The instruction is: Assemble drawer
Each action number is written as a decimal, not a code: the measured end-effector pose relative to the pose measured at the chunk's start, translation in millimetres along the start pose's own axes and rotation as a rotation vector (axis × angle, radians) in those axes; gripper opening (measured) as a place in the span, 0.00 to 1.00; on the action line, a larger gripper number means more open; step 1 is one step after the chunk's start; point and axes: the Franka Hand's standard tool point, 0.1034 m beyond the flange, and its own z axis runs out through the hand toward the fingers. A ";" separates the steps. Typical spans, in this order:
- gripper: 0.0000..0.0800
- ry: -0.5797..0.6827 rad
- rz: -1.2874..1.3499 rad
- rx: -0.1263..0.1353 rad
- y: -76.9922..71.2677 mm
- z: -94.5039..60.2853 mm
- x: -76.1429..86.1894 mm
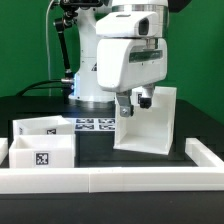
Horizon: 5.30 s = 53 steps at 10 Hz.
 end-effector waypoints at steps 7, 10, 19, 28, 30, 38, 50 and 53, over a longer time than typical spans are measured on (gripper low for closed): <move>0.81 -0.001 0.042 0.001 -0.4 0.7 -0.2; 0.81 -0.007 0.364 0.009 -6.7 0.4 5.4; 0.81 -0.002 1.136 0.038 -24.8 -5.7 25.4; 0.81 0.020 1.300 0.032 -83.1 -41.9 32.7; 0.81 0.009 1.305 0.029 -106.2 -38.8 28.2; 0.81 0.028 1.361 0.065 -134.5 -9.8 24.3; 0.05 0.006 1.316 0.066 -144.7 -0.1 18.7; 0.05 0.006 1.316 0.066 -144.6 -0.1 18.7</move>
Offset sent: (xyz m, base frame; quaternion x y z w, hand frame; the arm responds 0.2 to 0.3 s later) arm 0.0000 0.0000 0.0000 0.0000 0.0000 0.0000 1.0000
